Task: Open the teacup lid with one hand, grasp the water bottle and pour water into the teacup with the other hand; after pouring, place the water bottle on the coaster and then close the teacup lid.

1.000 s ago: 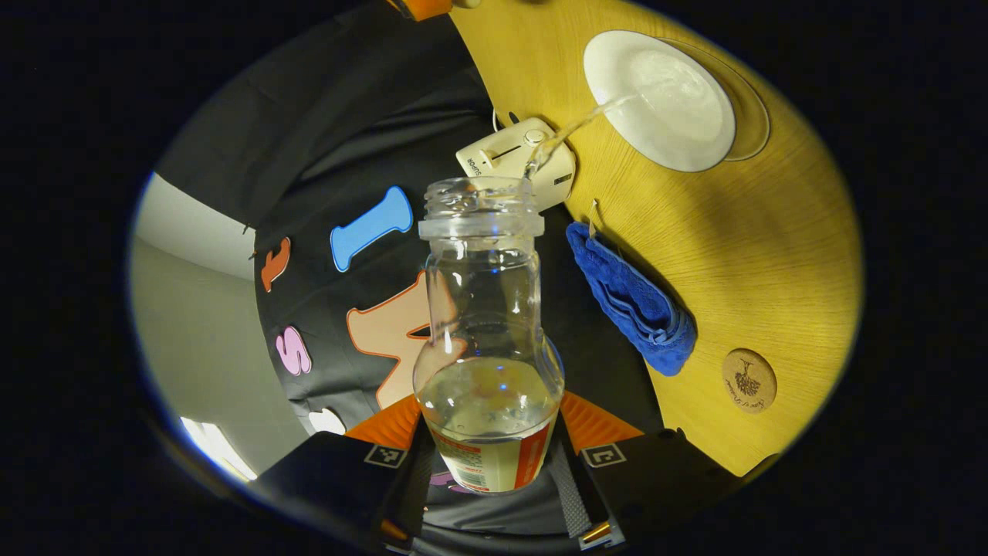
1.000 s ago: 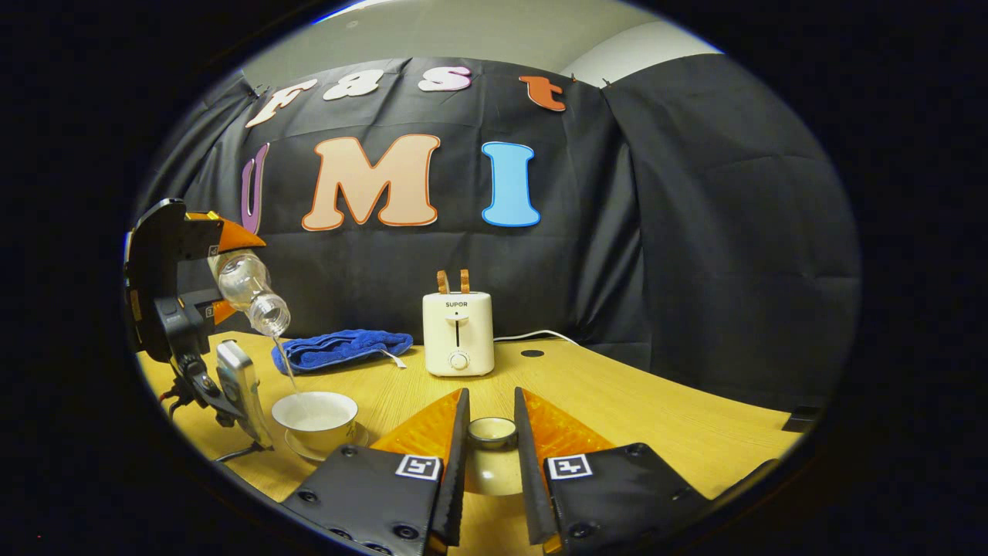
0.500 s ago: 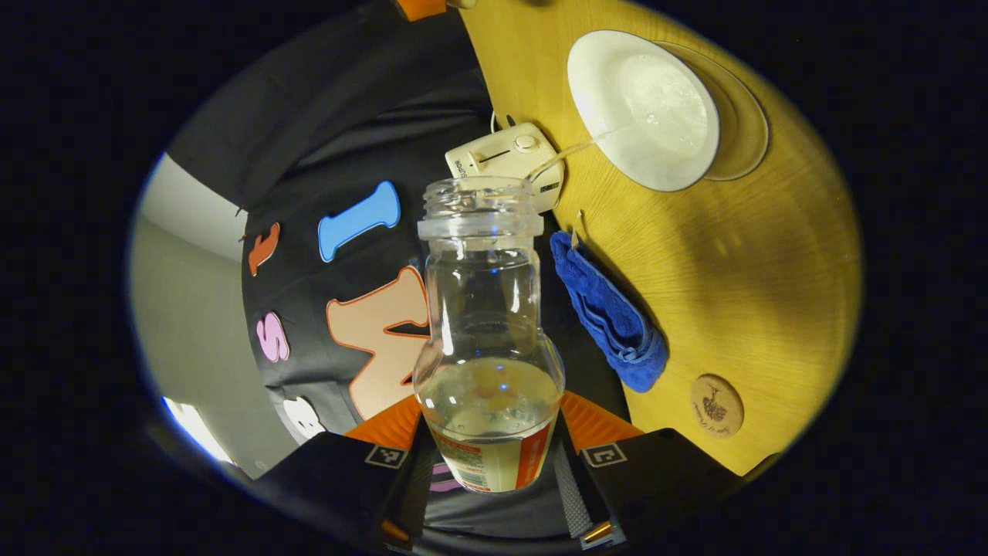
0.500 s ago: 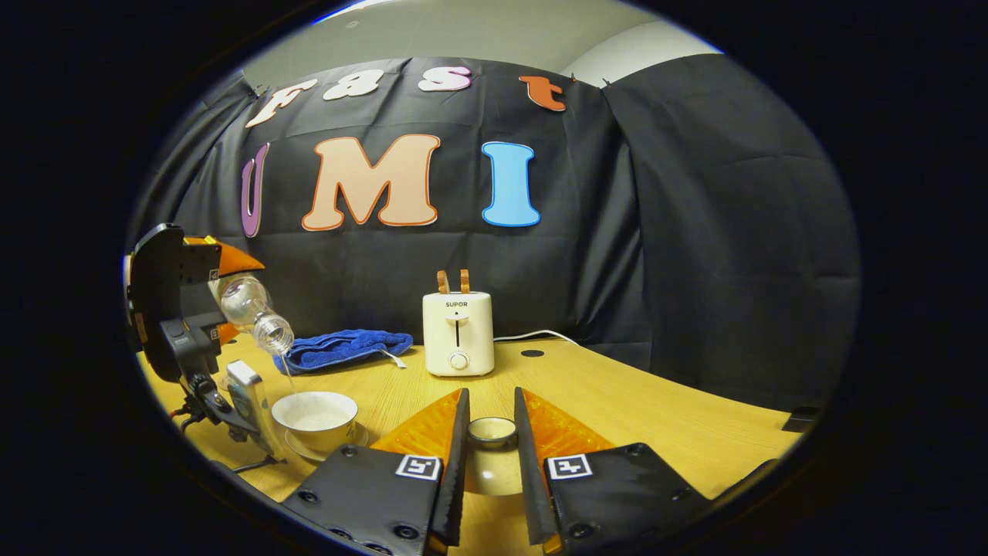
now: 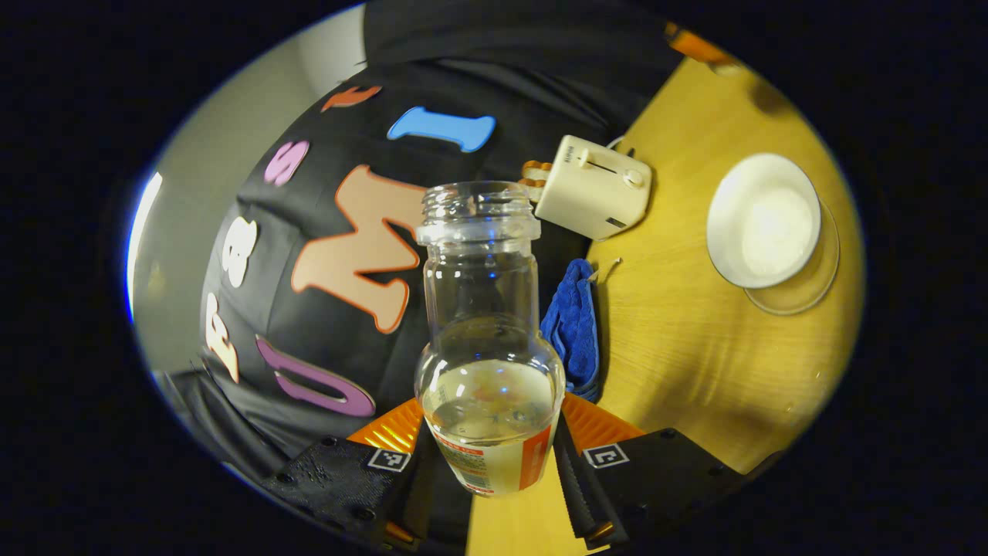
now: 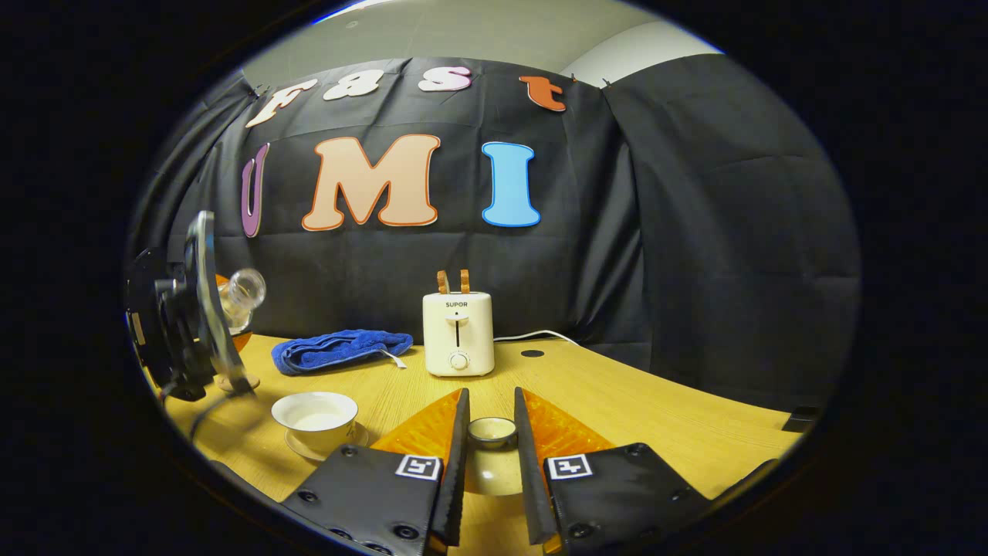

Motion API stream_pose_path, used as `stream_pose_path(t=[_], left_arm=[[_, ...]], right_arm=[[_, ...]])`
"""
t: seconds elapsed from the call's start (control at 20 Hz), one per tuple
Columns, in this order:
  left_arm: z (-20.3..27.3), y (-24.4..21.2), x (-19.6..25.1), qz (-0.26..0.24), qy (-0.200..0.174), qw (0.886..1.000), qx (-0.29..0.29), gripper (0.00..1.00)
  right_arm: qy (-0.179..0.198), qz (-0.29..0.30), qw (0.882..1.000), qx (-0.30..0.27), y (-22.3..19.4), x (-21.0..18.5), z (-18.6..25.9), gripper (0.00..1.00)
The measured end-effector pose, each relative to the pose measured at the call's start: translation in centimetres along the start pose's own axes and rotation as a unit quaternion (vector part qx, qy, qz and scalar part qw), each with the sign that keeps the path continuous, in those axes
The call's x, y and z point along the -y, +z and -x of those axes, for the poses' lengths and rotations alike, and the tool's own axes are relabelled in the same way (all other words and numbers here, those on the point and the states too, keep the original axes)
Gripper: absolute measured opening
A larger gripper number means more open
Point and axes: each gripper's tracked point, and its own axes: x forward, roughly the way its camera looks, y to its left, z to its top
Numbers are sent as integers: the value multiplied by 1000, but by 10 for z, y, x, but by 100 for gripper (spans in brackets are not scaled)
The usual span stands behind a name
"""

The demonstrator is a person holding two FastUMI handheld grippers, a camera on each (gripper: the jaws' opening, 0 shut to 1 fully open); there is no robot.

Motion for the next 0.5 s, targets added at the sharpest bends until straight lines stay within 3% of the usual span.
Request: stream_pose_path(t=[0.1,0.25,0.35,0.5], left_arm=[[2,-8,-6,95,-3,995,-7,65],[1,-26,-14,213,-13,977,-25,65],[-3,-37,-22,290,-5,957,-27,65],[-13,-63,-18,412,-21,910,-43,66]], right_arm=[[0,0,1000,0,0,0,0,36],[0,0,1000,1,0,0,0,36],[0,0,1000,1,0,0,0,36],[0,0,1000,1,0,-1,0,36]])
